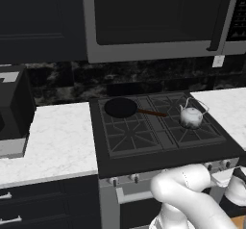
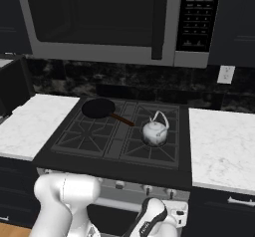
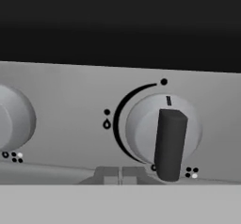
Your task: Pick the kettle from the counter and place it on a stove burner. Then turn the burner on.
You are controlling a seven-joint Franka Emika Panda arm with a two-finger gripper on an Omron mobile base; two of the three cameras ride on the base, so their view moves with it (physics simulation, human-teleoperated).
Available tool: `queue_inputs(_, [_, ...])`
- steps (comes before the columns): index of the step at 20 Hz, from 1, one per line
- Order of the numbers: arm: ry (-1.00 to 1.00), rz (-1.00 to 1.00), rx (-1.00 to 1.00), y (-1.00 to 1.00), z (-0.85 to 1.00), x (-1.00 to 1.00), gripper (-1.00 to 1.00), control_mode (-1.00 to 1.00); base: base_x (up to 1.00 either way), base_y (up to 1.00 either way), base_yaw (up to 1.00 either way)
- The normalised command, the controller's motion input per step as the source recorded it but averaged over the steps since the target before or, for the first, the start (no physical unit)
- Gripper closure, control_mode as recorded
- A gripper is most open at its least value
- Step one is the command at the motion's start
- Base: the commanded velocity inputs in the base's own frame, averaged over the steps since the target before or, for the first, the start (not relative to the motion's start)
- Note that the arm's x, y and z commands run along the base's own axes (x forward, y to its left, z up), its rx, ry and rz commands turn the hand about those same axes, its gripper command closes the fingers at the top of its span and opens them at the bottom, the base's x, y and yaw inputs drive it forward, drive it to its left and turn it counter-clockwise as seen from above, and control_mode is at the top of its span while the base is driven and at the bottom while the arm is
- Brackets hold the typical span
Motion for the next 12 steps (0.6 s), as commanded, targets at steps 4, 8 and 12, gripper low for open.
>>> queue_inputs(4, [-0.09,-0.02,0.00,-0.54,0.45,0.00,1.00,-1.00,0.00,0.00,0.00])
queue_inputs(8, [-0.12,-0.01,0.00,-0.74,0.58,0.00,1.00,-1.00,0.00,0.00,0.00])
queue_inputs(12, [-0.15,-0.01,0.00,-0.78,0.83,0.00,1.00,-1.00,0.00,0.00,0.00])
